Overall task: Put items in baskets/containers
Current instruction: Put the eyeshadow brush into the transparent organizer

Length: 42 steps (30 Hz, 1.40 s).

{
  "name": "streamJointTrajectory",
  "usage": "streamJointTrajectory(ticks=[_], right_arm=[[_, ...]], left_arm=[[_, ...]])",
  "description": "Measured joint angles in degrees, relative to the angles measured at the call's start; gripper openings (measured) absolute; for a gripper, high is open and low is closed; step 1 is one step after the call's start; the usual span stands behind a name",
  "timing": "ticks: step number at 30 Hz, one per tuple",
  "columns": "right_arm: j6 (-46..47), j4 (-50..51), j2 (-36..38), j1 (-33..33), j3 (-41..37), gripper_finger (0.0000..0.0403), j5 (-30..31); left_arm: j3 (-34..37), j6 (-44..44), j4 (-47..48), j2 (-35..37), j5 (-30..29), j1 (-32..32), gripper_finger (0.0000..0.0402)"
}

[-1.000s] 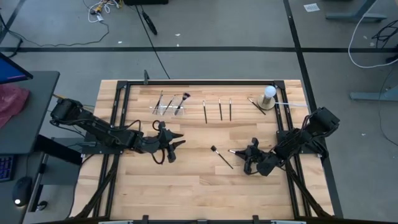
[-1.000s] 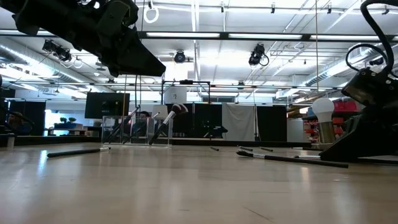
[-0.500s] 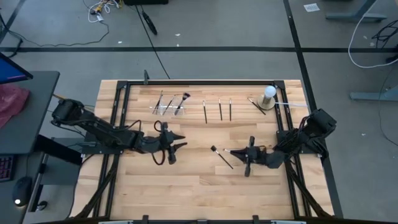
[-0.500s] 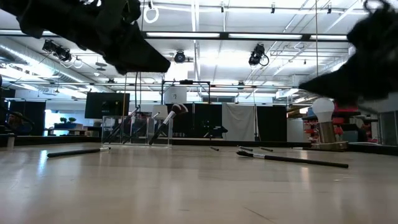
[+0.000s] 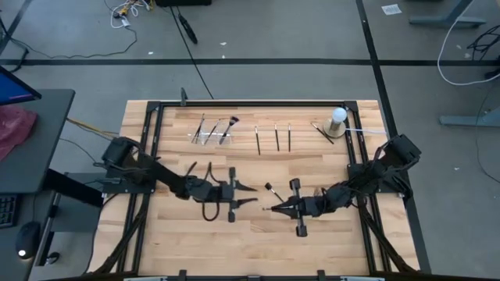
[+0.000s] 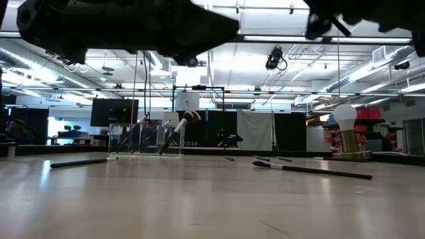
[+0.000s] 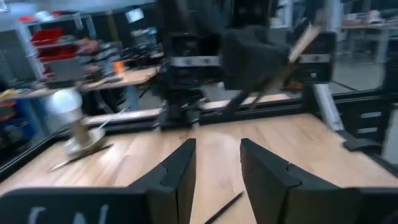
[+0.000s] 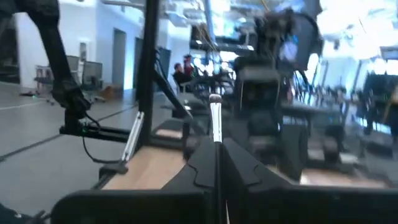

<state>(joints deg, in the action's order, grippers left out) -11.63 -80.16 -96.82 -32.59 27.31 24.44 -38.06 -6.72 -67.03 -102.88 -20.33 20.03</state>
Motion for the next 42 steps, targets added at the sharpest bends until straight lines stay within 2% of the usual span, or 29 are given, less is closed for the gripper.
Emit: streamJointTrajectory(ticks=[4, 9, 14, 18, 22, 36, 39, 42], right_arm=[[-2.4, 0.8, 0.0, 1.8, 3.1, 0.0009, -4.3], [-1.6, 1.8, 0.0, 3.1, 3.7, 0.0009, -7.5], [-0.9, 2.9, 0.0, 3.2, 3.8, 0.0009, -7.5], [-0.8, 3.1, 0.1, 3.2, 3.8, 0.0009, -7.5], [-0.8, 3.1, 0.1, 3.2, 3.8, 0.0009, -7.8], [-0.5, 3.2, 0.1, 3.2, 3.8, 0.001, -7.4], [-0.2, 3.6, 0.1, 3.2, 3.8, 0.0012, -7.4], [0.2, 6.1, 0.2, 3.1, 3.8, 0.0024, -5.7]], left_arm=[[-4.2, -1.9, 0.1, -2.4, 5.6, 0.1, 0.0132], [-6.3, -4.6, -0.4, -2.5, 5.6, 0.8, 0.0178], [-8.7, -8.0, -2.0, -2.5, 8.1, 2.1, 0.0232], [-10.2, -11.7, -1.9, -2.5, 8.2, 3.9, 0.0244], [-10.8, -12.7, -1.7, -2.5, 7.3, 5.3, 0.0217], [-11.5, -11.9, -0.4, -2.4, 7.0, 3.8, 0.0019], [-11.5, -12.1, -0.3, -2.4, 7.0, 3.9, 0.0016], [-11.5, -12.3, 1.3, -2.4, 4.5, 4.4, 0.0018]])
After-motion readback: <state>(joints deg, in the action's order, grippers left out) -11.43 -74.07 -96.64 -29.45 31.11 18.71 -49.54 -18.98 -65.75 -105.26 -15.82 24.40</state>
